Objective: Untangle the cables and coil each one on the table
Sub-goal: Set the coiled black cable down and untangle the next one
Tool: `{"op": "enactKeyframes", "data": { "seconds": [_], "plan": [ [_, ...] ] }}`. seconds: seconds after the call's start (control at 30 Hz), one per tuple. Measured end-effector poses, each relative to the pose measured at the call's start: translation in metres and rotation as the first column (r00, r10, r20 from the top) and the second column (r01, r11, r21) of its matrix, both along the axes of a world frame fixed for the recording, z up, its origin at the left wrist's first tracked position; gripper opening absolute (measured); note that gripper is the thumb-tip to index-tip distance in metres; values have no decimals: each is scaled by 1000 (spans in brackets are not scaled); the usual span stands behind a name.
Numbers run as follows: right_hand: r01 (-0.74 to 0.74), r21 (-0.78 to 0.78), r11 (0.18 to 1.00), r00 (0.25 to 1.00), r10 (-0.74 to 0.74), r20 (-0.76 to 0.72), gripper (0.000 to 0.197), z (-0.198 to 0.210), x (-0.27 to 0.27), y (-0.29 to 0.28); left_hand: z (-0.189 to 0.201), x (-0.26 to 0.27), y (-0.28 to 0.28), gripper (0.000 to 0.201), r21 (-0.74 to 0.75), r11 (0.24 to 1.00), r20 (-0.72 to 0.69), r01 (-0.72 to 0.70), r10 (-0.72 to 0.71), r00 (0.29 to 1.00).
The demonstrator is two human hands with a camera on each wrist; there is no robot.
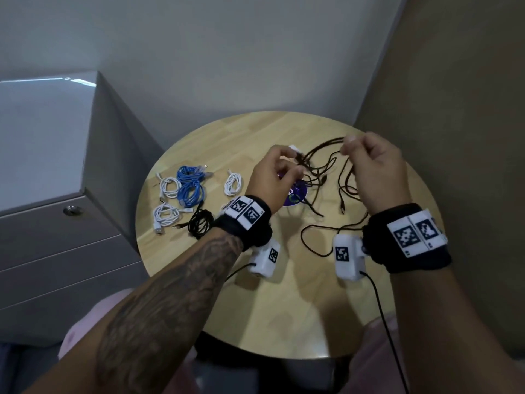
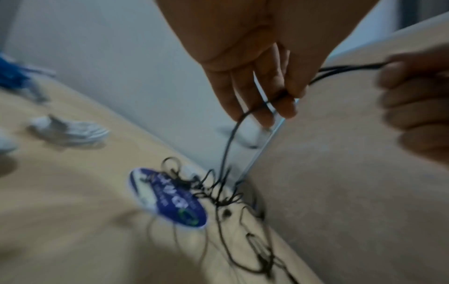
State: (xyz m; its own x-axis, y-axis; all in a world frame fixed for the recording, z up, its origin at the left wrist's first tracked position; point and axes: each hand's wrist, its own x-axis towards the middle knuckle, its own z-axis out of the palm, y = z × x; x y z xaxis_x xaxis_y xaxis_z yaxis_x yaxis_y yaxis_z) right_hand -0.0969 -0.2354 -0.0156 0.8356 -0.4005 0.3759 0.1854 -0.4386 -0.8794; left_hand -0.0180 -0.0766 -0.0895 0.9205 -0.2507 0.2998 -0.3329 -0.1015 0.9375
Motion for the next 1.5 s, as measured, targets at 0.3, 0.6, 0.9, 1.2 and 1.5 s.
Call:
{"op": "enactKeyframes", "data": {
  "seconds": [0.3,0.6,0.9,1.2,1.5],
  "plan": [
    [-108,607,788,953,-91,288,28,31,-2,-23,-42,33,-4,7,404,914,-142,-40,106,984],
    [81,156,984,986,-102,132,26,6,0,-32,28,43,-32,27,303,952,-24,-39,48,999],
    [91,-262,961,959,-155,-236,38,-15,-6,-44,61,-8,-5,34,-43,988,-276,150,-156,948],
    [-45,-525,850,898,-196,-394,65,-22,-28,-22,21,-60,28,33,-217,950,-499,227,-307,811],
    [-385,-685,619,910,131,-393,28,-26,-39,35,-1,-96,31,21,36,901,-386,433,-387,837]
  ]
}}
